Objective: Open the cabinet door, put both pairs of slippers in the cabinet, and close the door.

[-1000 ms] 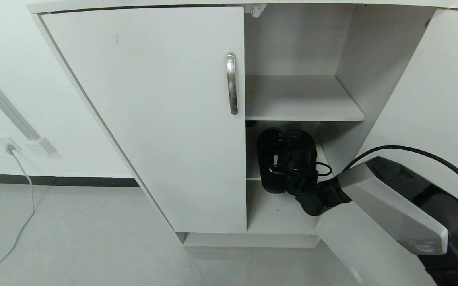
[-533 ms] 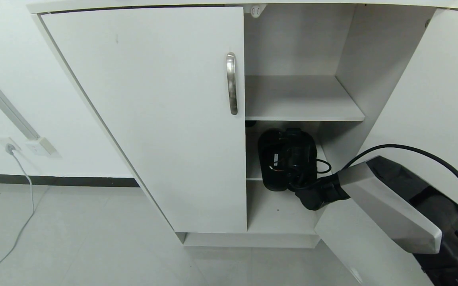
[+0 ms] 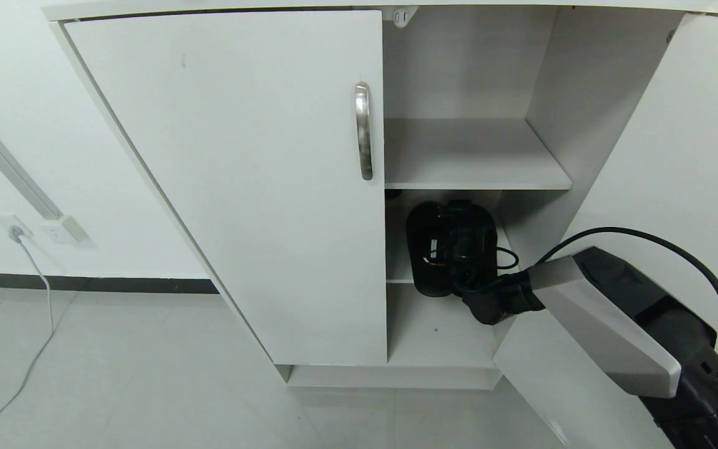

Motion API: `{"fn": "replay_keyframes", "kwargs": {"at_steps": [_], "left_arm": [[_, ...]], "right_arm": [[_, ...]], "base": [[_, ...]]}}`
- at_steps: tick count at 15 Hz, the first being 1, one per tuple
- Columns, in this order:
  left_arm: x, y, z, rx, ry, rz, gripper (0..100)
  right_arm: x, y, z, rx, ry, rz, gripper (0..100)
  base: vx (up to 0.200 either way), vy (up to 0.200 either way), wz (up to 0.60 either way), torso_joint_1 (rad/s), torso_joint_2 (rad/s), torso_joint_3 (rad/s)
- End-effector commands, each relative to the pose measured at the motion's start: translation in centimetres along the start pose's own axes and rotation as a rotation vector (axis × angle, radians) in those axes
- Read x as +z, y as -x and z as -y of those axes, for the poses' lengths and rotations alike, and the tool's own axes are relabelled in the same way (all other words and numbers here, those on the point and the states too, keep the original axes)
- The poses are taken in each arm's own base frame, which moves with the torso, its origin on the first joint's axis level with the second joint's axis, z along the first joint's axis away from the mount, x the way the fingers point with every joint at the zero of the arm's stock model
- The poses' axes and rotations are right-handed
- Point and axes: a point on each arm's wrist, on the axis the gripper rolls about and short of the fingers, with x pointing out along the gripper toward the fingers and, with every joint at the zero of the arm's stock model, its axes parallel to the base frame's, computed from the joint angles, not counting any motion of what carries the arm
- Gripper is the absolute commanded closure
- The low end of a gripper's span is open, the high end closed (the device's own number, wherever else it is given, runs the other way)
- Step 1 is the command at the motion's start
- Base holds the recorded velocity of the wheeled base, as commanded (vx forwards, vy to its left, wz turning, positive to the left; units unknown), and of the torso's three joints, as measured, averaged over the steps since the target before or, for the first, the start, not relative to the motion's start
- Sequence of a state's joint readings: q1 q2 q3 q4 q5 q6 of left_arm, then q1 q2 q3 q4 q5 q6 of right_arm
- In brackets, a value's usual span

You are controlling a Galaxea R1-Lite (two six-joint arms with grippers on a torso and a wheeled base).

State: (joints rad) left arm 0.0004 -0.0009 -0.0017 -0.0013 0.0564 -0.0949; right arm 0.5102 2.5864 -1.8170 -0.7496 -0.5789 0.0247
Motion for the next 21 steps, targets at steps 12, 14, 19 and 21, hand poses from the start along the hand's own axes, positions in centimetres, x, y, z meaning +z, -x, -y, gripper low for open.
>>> {"fn": "replay_keyframes", "kwargs": {"at_steps": [12,14,19,21], "left_arm": [[0.0,0.0,0.0,-0.002,-0.003,-0.001,100],[0.0,0.0,0.0,-0.001,-0.003,-0.002,100],[0.0,0.0,0.0,-0.003,-0.001,-0.003,100],[0.0,0.0,0.0,-0.003,-0.001,-0.003,100]], "right_arm": [[0.8,7.3,1.4,0.052,0.023,-0.041,0],[0.9,9.1,1.5,0.069,0.025,-0.042,0],[1.6,14.2,2.0,0.115,0.032,-0.046,0],[1.5,15.0,2.0,0.13,0.036,-0.051,0]], "base": [[0.0,0.0,0.0,0.0,0.0,0.0],[0.0,0.0,0.0,0.0,0.0,0.0],[0.0,0.0,0.0,0.0,0.0,0.0],[0.0,0.0,0.0,0.0,0.0,0.0]]}}
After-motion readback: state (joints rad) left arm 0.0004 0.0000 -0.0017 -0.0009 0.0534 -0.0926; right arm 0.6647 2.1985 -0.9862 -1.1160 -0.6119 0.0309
